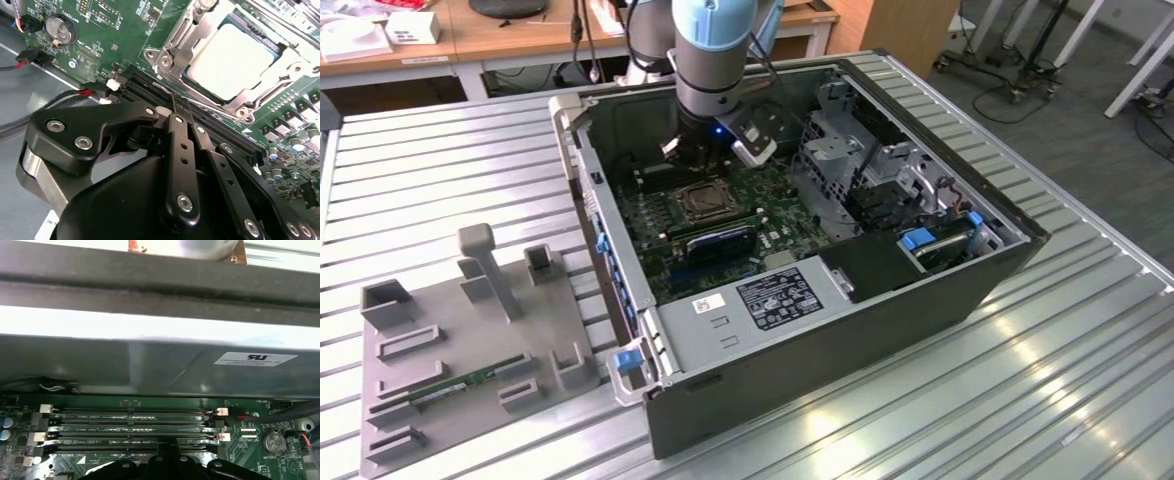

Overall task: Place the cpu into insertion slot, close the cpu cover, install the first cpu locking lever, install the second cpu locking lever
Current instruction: 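Install the first cpu locking lever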

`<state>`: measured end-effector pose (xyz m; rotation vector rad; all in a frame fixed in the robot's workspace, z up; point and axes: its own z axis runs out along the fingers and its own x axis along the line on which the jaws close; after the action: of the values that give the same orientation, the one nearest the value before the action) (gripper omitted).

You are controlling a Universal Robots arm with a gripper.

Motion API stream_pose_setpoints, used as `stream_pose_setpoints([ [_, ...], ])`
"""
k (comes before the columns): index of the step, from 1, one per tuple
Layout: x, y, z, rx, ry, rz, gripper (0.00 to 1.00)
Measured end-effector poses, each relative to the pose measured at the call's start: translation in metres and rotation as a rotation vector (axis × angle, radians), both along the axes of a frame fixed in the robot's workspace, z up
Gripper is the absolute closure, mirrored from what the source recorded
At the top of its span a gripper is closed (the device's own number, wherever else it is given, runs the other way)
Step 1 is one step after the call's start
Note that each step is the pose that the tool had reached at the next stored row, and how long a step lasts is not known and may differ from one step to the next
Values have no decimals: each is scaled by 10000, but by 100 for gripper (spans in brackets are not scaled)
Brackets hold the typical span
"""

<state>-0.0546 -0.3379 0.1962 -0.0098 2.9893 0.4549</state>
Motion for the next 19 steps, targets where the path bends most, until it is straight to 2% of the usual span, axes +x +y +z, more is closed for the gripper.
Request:
stream_pose_setpoints([
  [8, 65, 3, -3, 5, -2, 1, 89],
  [19, 70, 2, 6, -3, 1, 0, 89],
])
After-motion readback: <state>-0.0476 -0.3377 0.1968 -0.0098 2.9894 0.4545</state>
